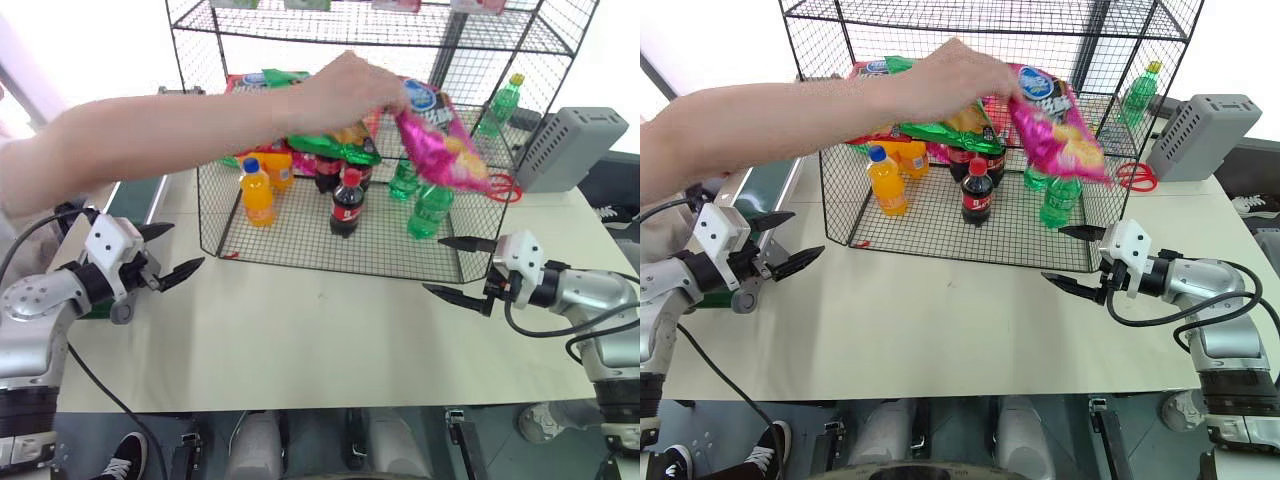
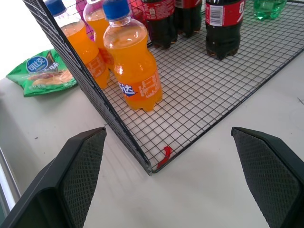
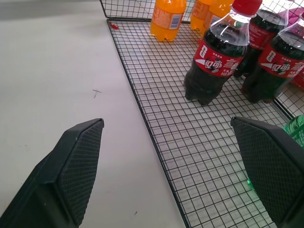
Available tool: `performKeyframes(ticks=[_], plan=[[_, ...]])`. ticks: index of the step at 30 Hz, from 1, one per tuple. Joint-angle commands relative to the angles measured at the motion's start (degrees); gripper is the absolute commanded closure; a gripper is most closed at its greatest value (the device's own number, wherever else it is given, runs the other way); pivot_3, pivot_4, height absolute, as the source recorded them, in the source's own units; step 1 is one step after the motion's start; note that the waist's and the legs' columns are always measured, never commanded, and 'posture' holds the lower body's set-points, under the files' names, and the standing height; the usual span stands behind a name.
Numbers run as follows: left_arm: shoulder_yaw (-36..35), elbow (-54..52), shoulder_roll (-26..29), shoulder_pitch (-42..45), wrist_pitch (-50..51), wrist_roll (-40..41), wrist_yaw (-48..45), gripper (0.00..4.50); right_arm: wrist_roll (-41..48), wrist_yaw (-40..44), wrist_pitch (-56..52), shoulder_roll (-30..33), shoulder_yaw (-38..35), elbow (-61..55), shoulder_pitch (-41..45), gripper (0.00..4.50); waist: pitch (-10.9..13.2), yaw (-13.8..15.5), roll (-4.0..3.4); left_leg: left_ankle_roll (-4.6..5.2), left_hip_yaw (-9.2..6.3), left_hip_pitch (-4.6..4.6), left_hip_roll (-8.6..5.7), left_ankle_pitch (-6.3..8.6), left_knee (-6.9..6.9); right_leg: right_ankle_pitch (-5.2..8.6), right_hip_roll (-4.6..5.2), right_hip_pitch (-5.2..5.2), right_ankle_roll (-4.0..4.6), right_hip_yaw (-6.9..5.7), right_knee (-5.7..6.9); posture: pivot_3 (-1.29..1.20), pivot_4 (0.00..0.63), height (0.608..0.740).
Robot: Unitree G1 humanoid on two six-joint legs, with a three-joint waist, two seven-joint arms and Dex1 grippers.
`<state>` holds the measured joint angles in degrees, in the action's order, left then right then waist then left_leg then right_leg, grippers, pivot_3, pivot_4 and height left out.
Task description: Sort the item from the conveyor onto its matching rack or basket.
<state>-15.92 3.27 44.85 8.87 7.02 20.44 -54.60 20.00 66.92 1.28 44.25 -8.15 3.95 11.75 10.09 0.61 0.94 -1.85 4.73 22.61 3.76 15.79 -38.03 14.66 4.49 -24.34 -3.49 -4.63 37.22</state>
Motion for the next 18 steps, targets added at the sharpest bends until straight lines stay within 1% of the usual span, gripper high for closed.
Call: performKeyframes(ticks=[1, 10, 18], plan=[[-0.1, -1.6, 0.2, 1.0, -0.7, 0.0, 0.3, 0.0, -0.4, 0.4, 1.6, 0.8, -0.3, 0.2, 1.0, 0.05, 0.0, 0.0, 0.0, 0.0, 0.0, 0.0, 0.0, 0.0, 0.0, 0.0, 0.0, 0.0, 0.0, 0.0, 0.0, 0.0, 0.15, 0.74], [-0.3, -2.4, 0.6, 0.7, -0.2, 1.8, -1.3, 0.0, -0.7, 0.5, 2.0, 0.2, 0.7, 1.2, 2.8, 0.05, 0.0, 0.0, 0.0, 0.0, 0.0, 0.0, 0.0, 0.0, -0.01, 0.0, 0.0, 0.0, 0.0, 0.0, 0.01, 0.0, 0.15, 0.74], [-1.8, -4.3, 0.0, -2.1, 0.3, 2.3, 0.9, 0.0, -1.1, 1.3, 2.3, 0.2, 1.6, 2.0, 4.2, 0.05, 0.0, -0.1, 0.0, 0.0, 0.0, -0.02, 0.0, 0.0, -0.01, 0.0, 0.0, 0.0, 0.0, 0.0, 0.02, 0.0, 0.15, 0.74]])
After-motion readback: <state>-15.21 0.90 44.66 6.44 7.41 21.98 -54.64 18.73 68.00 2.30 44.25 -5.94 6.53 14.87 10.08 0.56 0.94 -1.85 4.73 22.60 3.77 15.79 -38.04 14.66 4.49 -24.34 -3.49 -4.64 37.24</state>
